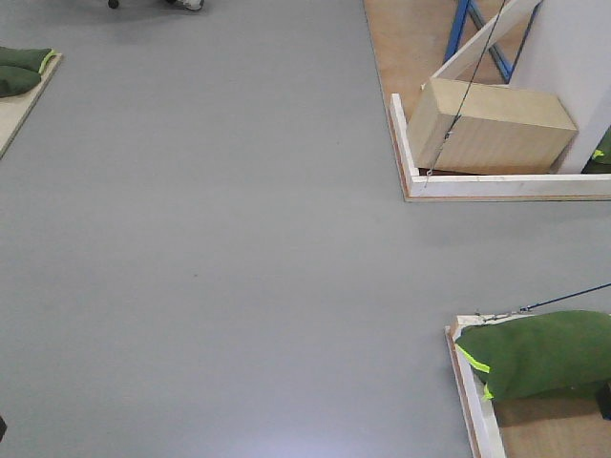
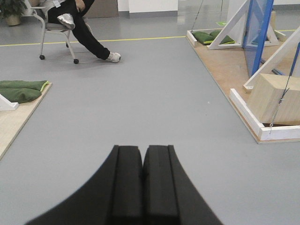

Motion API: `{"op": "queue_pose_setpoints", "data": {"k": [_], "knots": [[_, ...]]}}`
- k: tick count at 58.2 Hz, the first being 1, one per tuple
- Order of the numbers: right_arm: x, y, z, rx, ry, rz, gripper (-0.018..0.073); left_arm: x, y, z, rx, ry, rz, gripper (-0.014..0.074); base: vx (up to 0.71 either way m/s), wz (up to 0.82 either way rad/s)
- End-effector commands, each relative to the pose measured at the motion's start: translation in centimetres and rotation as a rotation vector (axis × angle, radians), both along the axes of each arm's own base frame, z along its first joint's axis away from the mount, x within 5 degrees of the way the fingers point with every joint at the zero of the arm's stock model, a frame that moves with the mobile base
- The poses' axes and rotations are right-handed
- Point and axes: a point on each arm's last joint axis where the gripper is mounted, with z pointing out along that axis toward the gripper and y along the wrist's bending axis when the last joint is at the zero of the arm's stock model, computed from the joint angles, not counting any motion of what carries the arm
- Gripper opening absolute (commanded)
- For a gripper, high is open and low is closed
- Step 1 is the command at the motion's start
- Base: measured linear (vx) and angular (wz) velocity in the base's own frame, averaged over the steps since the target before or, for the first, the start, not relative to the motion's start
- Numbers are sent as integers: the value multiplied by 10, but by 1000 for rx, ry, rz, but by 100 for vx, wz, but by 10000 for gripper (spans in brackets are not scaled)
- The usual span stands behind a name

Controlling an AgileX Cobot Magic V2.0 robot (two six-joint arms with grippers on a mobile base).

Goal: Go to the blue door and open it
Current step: 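Drive the base forward toward the blue door beside the wooden platform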

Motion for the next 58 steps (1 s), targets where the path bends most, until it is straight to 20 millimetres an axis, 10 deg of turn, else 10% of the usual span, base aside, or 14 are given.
{"op": "queue_pose_setpoints", "data": {"k": [1,58], "knots": [[0,1,7,-11,-94,11,11,-1,-1,18,-10,-124,-5,73,0,0],[-1,1,7,-11,-95,11,11,-1,-1,16,-10,-114,-5,73,11,2]]}}
